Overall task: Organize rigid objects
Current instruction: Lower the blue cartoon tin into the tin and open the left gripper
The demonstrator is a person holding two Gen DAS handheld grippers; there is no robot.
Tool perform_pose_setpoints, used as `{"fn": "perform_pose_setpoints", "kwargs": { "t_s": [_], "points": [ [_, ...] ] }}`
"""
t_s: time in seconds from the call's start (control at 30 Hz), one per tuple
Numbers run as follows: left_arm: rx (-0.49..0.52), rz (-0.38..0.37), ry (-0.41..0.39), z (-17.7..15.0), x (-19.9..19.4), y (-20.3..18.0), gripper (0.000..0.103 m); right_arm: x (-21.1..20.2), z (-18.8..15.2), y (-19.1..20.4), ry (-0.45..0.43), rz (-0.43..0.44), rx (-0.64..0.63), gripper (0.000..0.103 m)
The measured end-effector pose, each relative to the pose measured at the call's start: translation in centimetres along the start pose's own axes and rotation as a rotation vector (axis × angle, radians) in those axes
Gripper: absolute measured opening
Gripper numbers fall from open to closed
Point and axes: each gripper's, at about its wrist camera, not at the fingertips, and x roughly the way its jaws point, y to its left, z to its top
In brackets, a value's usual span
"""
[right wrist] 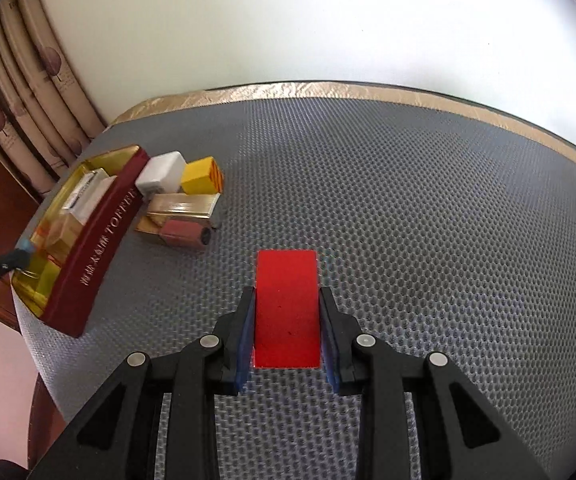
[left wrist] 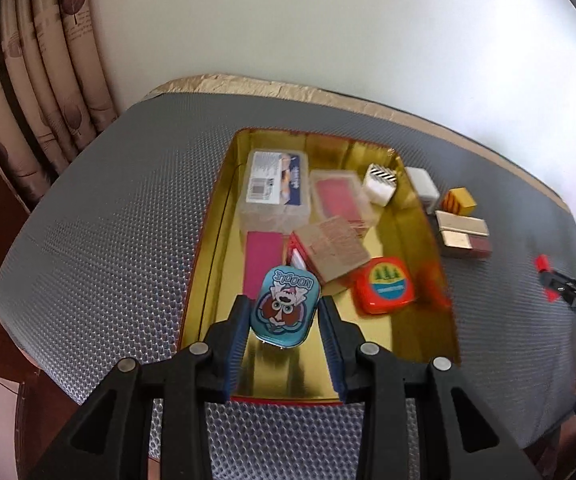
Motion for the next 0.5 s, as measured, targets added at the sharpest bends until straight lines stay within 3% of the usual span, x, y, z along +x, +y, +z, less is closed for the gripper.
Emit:
{"fn": "perform_pose_setpoints", "kwargs": {
  "t_s": [0.3, 0.5],
  "points": [
    [0.021, 0.016, 0.000, 0.4, 2.2, -0.1, 0.036, -1.3, 0.6, 2.1, -0.019, 0.025, -0.011, 0.028],
    [0.008, -0.020, 0.019, 0.5, 3.1, 0.4, 0.036, -1.8, 1.1, 3.8, -0.031, 0.053, -0.016, 0.028]
  ]
}}
